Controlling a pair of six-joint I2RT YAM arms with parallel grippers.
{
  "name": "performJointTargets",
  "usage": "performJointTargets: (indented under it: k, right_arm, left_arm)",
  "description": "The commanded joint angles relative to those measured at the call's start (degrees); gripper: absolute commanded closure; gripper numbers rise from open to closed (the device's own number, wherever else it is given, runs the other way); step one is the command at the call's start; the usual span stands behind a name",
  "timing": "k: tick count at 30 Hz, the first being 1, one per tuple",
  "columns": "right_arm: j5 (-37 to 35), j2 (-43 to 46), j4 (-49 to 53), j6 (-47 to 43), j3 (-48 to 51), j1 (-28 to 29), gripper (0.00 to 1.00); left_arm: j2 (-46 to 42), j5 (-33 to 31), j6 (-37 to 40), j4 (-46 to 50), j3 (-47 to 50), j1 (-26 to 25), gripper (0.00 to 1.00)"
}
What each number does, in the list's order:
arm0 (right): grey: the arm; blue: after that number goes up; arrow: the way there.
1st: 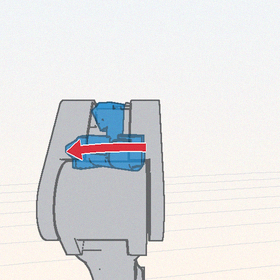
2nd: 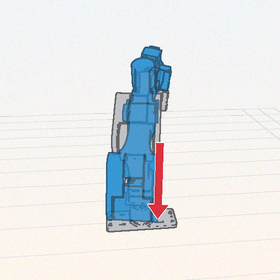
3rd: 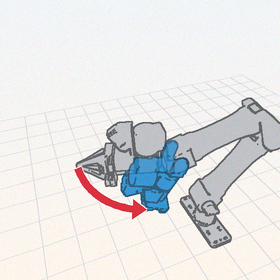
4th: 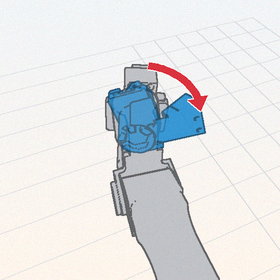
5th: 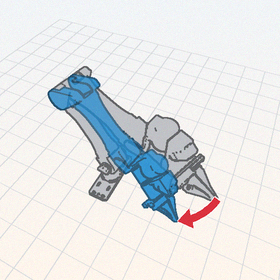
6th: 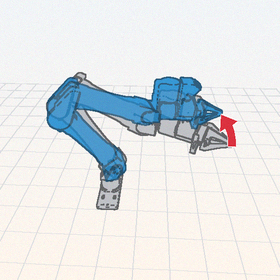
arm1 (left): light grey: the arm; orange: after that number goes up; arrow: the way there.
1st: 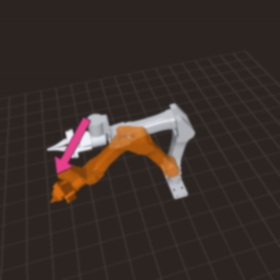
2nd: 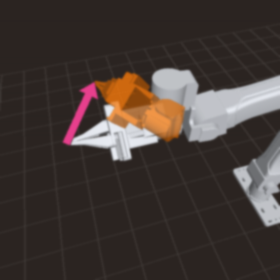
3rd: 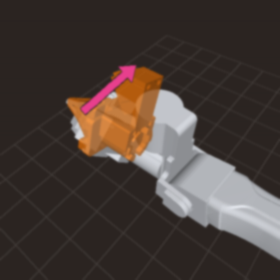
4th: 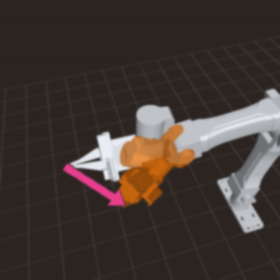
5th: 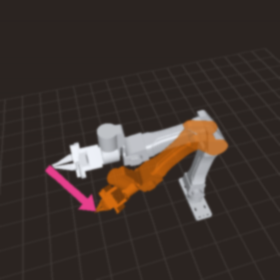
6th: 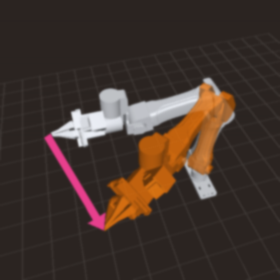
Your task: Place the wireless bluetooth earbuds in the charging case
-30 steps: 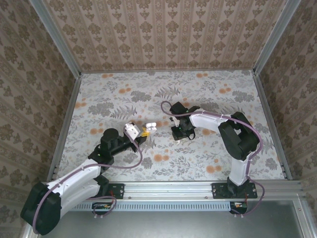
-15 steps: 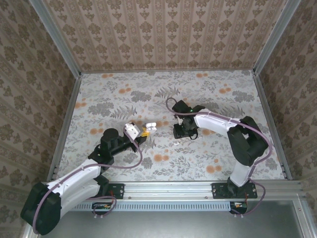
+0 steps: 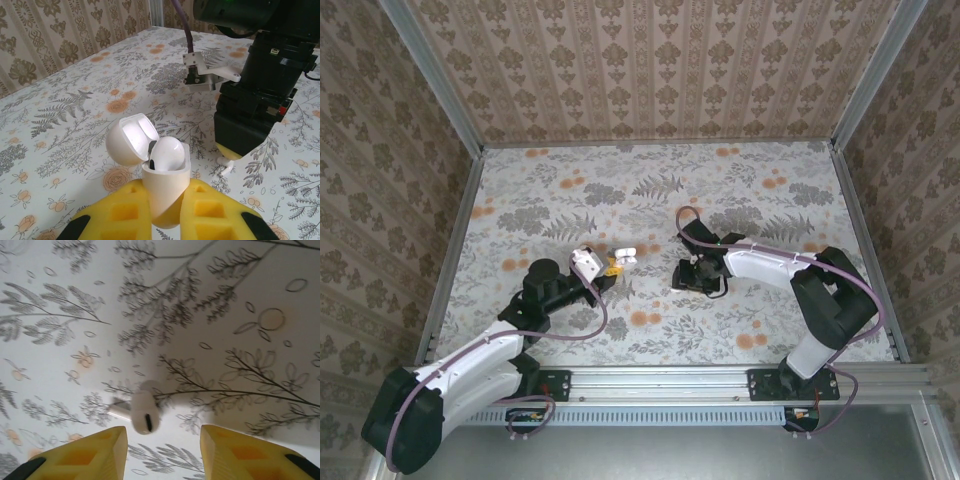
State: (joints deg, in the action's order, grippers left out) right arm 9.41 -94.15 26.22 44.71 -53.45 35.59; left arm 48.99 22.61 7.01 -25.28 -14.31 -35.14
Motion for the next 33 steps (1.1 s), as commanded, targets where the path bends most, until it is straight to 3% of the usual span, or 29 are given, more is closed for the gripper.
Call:
performJointTargets:
  k: [1, 15, 25, 33]
  right_arm:
    - [1.3, -1.5, -3.4, 3.3, 0.5, 0.4, 0.57]
    - [1.4, -5.1, -4.4, 3.0, -0.5, 0.4, 0.67]
    - [0.0, -5.7, -2.4, 2.9, -1.5, 1.8, 0.68]
    - [-2.1, -6.5, 0.7, 0.9, -3.8, 3.0, 0.79]
  left_arm:
    - [-0.4, 1.2, -1.2, -0.8, -0.4, 0.5, 1.00]
    - [-0.9, 1.1, -1.2, -0.5, -0.2, 0.5, 1.00]
    - [-0.9, 1.1, -1.3, -0.3, -0.1, 0.5, 1.00]
    - [-1.9, 1.1, -1.3, 0.3, 0.1, 0.5, 1.00]
